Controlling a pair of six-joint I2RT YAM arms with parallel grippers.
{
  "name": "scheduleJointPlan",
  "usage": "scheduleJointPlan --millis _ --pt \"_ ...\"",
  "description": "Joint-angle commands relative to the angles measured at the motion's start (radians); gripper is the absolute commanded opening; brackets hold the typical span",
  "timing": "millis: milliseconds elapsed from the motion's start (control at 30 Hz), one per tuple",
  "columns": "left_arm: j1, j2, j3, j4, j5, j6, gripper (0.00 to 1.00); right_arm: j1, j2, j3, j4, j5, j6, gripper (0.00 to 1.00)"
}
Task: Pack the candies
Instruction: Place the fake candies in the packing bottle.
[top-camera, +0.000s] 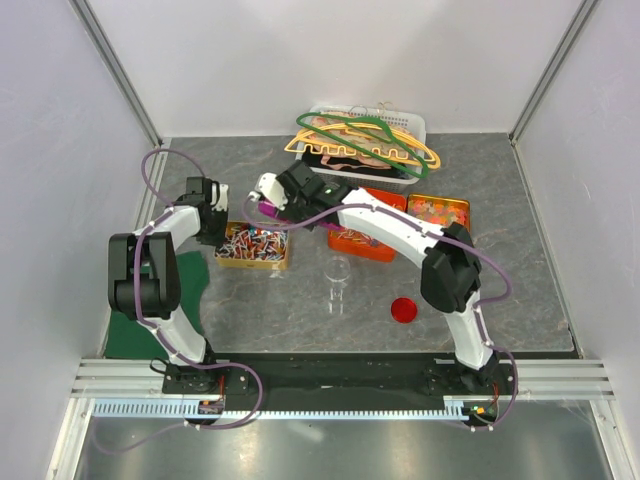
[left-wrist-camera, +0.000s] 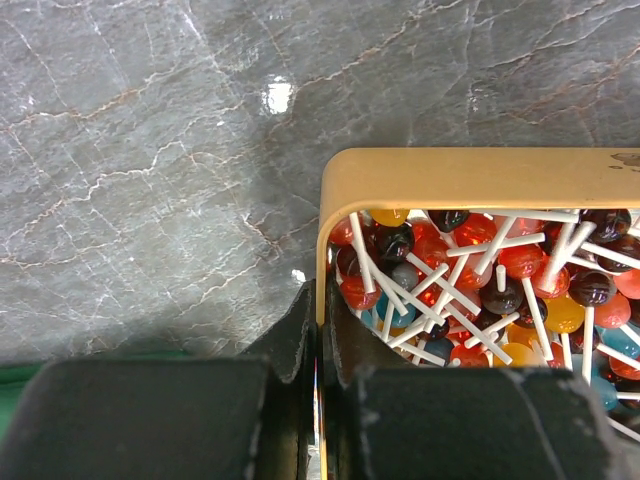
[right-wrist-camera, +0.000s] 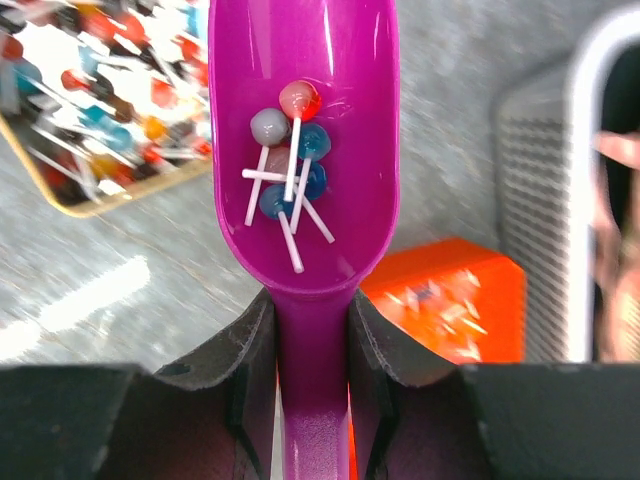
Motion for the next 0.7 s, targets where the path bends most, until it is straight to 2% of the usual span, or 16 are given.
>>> scheduleJointPlan --millis 0,300,500,667 --pt "0.005 -0.034 0.005 0.034 0.043 -0.036 0.02 -0.078 -0.173 -0.049 -0.035 -0.053 -0.095 0.00" --pt "0.010 -0.014 0.008 0.034 0.049 -0.035 0.02 -0.174 -0.413 -0.227 -0.182 -0.176 -0.266 0.00" --pt "0.010 -0.011 0.010 0.037 0.043 -0.028 0.02 -0.195 -0.544 -0.350 -0.281 -0.270 -0.352 0.00" --pt "0.018 -0.020 0.008 0.040 0.043 -0.019 0.02 -0.195 -0.636 -0.390 -0.350 -0.333 -0.385 0.00"
